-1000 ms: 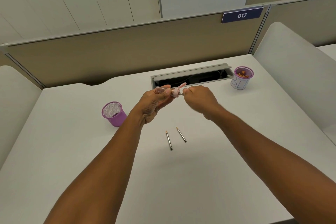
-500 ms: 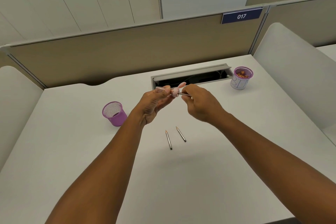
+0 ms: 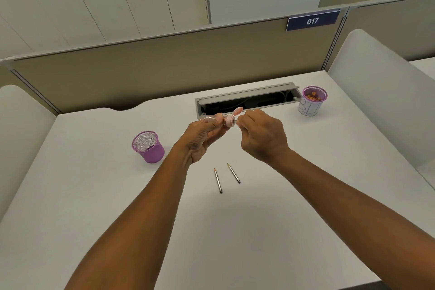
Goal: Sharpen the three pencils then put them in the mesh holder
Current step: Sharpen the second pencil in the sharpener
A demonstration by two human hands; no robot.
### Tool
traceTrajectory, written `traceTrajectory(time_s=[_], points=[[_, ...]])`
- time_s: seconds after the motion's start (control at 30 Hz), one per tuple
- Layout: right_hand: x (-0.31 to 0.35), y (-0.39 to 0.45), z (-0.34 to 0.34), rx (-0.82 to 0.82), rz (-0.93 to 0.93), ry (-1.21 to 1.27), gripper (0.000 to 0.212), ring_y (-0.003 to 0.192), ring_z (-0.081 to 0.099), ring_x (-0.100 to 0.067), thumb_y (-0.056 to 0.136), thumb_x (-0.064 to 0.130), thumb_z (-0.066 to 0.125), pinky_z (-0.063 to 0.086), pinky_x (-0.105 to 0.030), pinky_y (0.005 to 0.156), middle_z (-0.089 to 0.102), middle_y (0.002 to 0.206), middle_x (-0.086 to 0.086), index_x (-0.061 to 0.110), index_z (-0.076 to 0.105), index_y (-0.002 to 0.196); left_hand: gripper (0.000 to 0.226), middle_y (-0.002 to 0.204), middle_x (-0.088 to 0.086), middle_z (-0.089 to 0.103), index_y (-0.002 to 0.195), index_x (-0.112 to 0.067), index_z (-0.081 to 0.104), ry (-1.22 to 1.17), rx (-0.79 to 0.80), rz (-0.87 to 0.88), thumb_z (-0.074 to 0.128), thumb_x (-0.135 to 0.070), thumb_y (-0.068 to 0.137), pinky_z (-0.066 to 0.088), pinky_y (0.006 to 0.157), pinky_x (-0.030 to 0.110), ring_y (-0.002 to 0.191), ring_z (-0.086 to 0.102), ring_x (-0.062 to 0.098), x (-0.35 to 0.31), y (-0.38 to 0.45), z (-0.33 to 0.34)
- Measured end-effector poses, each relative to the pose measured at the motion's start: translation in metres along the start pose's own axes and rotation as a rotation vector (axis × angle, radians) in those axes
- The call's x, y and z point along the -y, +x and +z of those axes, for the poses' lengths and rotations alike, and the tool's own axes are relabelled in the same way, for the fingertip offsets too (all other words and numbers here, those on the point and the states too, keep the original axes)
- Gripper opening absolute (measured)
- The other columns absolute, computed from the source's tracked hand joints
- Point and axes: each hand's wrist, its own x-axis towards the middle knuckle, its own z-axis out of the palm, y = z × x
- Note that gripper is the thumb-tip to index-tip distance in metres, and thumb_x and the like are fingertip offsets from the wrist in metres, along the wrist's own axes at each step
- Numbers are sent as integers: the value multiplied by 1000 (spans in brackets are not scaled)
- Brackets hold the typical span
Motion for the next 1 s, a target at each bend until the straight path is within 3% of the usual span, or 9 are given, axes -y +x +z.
traceTrajectory(time_s=[0.13,0.23,0.3,0.4,0.47,0.6,0.77,0.9,1.0], points=[[11,10,-7,142,261,54,23,59,45,-19,93,22,45,22,-23,49,61,70,-4,13,64,84,13,98,1,75,102,-3,69,-12,10,11,66,-7,90,60,83,29,93,73,24,-3,3,1],[18,24,-18,343,422,94,27,70,48,-23,95,20,40,31,-28,58,60,78,-5,14,67,98,21,96,1,77,111,0,65,-12,31,12,65,-2,90,60,80,27,92,74,23,-5,4,1],[19,32,-22,478,642,333,25,66,45,-20,95,17,40,32,-27,57,59,79,-7,13,65,99,19,96,2,77,109,-1,65,-9,52,17,63,-1,90,60,81,26,92,74,22,-6,3,0],[16,42,-34,632,1088,819,20,47,29,-12,94,18,44,24,-23,42,40,58,-2,9,57,82,21,98,4,77,111,-5,64,3,86,24,62,1,91,59,83,26,97,72,22,-9,3,-2],[11,44,-37,709,1157,972,29,41,24,-9,97,17,38,20,-20,36,37,50,1,9,55,74,28,90,-6,78,119,-1,60,46,92,28,62,1,91,59,84,26,96,72,20,-9,2,-1],[10,40,-38,685,1080,962,30,50,28,-10,100,21,39,23,-22,44,42,60,-2,5,62,89,31,90,-6,78,121,-3,60,66,90,28,63,1,90,59,84,27,96,72,22,-10,2,0],[10,24,-28,464,573,623,12,75,48,-13,97,24,49,38,-24,59,54,90,0,14,52,103,25,102,8,76,113,-3,64,-7,55,4,65,0,89,59,87,32,101,71,27,-12,3,-6],[5,6,-8,159,159,185,11,61,44,-19,95,18,50,27,-25,50,56,82,-2,12,57,89,14,100,-1,75,102,-2,67,0,19,1,66,-2,88,58,88,33,96,73,26,-8,3,-4],[5,1,-3,49,104,53,11,51,37,-15,87,17,52,15,-17,44,58,69,-2,12,60,81,13,110,3,70,102,-3,67,21,-2,1,65,-3,89,58,88,33,95,72,27,-4,3,-2]])
